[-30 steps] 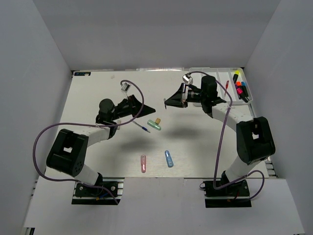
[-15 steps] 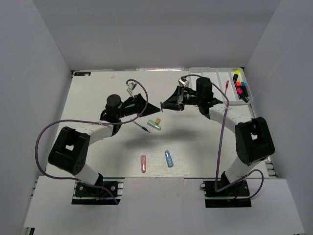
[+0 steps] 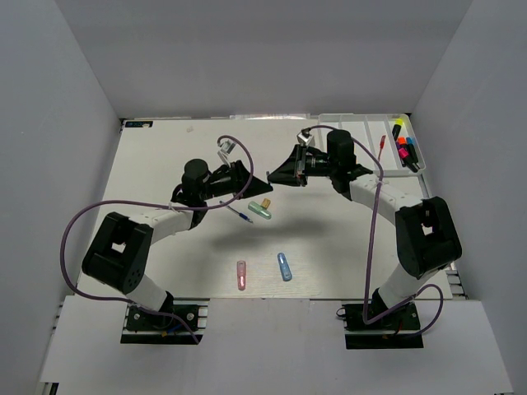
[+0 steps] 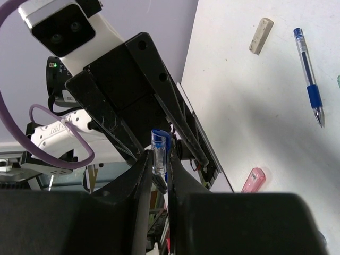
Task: Sort the stationery into containers
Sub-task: Pass the stationery from the right arm to the left
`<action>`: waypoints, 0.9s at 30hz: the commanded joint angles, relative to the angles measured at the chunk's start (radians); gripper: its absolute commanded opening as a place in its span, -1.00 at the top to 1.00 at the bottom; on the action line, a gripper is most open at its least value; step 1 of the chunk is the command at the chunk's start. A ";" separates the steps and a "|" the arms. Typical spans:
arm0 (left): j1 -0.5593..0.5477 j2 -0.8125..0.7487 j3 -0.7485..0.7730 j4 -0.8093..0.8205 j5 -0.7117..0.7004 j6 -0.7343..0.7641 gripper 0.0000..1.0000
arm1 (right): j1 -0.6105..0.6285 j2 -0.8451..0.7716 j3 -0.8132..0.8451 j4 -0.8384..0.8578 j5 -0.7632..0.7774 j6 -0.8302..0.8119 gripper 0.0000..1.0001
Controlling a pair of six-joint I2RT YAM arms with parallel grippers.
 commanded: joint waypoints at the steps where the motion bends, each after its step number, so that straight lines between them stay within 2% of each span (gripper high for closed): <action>1: -0.005 0.003 0.037 0.011 -0.012 0.009 0.02 | 0.009 -0.030 0.038 -0.006 0.007 0.007 1.00; 7: -0.005 0.003 0.037 0.022 -0.012 0.006 0.20 | 0.011 -0.032 0.030 -0.006 0.010 0.006 1.00; 11: -0.005 0.006 0.041 0.023 -0.009 0.004 0.45 | 0.014 -0.030 0.026 -0.003 0.008 0.009 1.00; 15: -0.005 0.003 0.038 0.020 -0.012 0.000 0.82 | 0.014 -0.038 0.020 -0.002 0.010 0.009 1.00; 19: -0.005 -0.002 0.032 0.020 -0.015 -0.022 1.00 | 0.008 -0.045 0.006 0.001 0.010 0.009 1.00; 22: -0.005 -0.014 0.026 0.006 -0.016 -0.019 1.00 | 0.002 -0.056 -0.006 -0.003 0.008 0.004 0.79; 23: -0.005 -0.017 0.026 -0.004 -0.016 -0.012 1.00 | -0.001 -0.061 -0.011 -0.006 0.008 0.004 0.51; 24: -0.005 -0.023 0.026 -0.032 -0.021 0.006 1.00 | -0.009 -0.062 -0.013 -0.020 0.008 0.001 0.39; 25: -0.005 -0.033 0.028 -0.052 -0.021 0.018 1.00 | -0.012 -0.070 -0.013 -0.029 0.010 -0.013 0.16; 27: -0.005 -0.043 0.029 -0.093 -0.015 0.060 1.00 | -0.024 -0.075 -0.016 -0.049 0.014 -0.025 0.05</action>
